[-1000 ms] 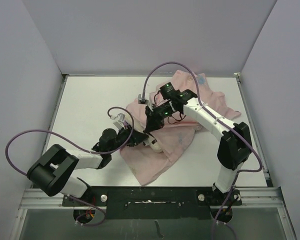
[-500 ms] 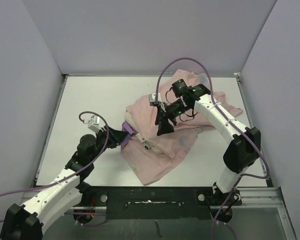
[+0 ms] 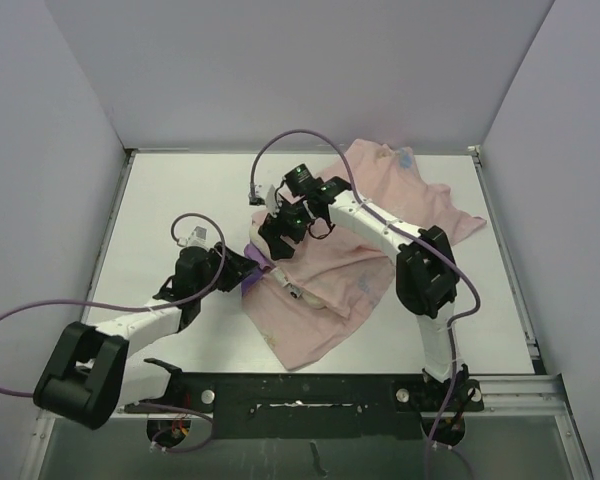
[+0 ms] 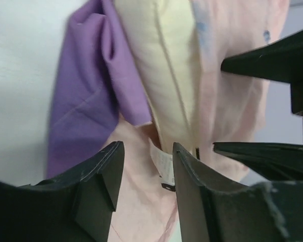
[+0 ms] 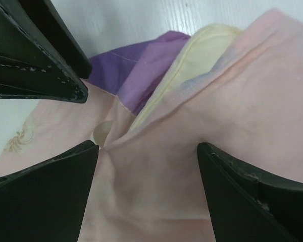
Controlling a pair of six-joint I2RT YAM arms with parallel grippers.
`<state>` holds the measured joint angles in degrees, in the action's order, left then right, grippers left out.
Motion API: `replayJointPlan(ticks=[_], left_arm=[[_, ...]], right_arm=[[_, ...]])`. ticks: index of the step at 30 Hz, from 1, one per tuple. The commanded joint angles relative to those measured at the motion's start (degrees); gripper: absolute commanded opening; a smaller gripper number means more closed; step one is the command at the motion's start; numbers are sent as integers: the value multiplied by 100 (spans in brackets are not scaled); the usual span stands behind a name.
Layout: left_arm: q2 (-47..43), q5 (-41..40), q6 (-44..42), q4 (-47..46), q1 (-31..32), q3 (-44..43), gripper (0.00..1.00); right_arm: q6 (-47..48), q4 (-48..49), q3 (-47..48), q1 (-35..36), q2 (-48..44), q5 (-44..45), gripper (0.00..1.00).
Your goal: Put the pillow into the pillowcase
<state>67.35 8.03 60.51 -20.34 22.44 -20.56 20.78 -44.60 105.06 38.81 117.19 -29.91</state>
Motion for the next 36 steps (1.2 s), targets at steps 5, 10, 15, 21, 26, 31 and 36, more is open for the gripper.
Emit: replayJointPlan(ticks=[5,10,15,21,26,31,36], left_arm=[[1533,1381,647,-1735,-536,-685,31],[2221,1725,697,-2066,-523,-1073,27],[2781,1955,834,-2285,-522,-1311,23],[3304,2238,1098,-2928,-501,-1429,7],[3492,2312,1064,-3485,-309,-1677,8],[3894,2268,1031,-3762,93,-2376,7],[4173,2230,1097,-3937,187,-2858,6]], right_arm=[[-1002,562,-64,225,84,1372,62],[-621,276,34,186,-45,1062,14],[-193,-225,347,-45,-147,-349,0],[-306,-314,809,-431,-410,-3126,0],[-1304,517,703,-365,-613,-4400,0],[-2360,1538,242,-53,-833,-5077,0],[-2132,1353,-17,-186,-943,-4794,0]])
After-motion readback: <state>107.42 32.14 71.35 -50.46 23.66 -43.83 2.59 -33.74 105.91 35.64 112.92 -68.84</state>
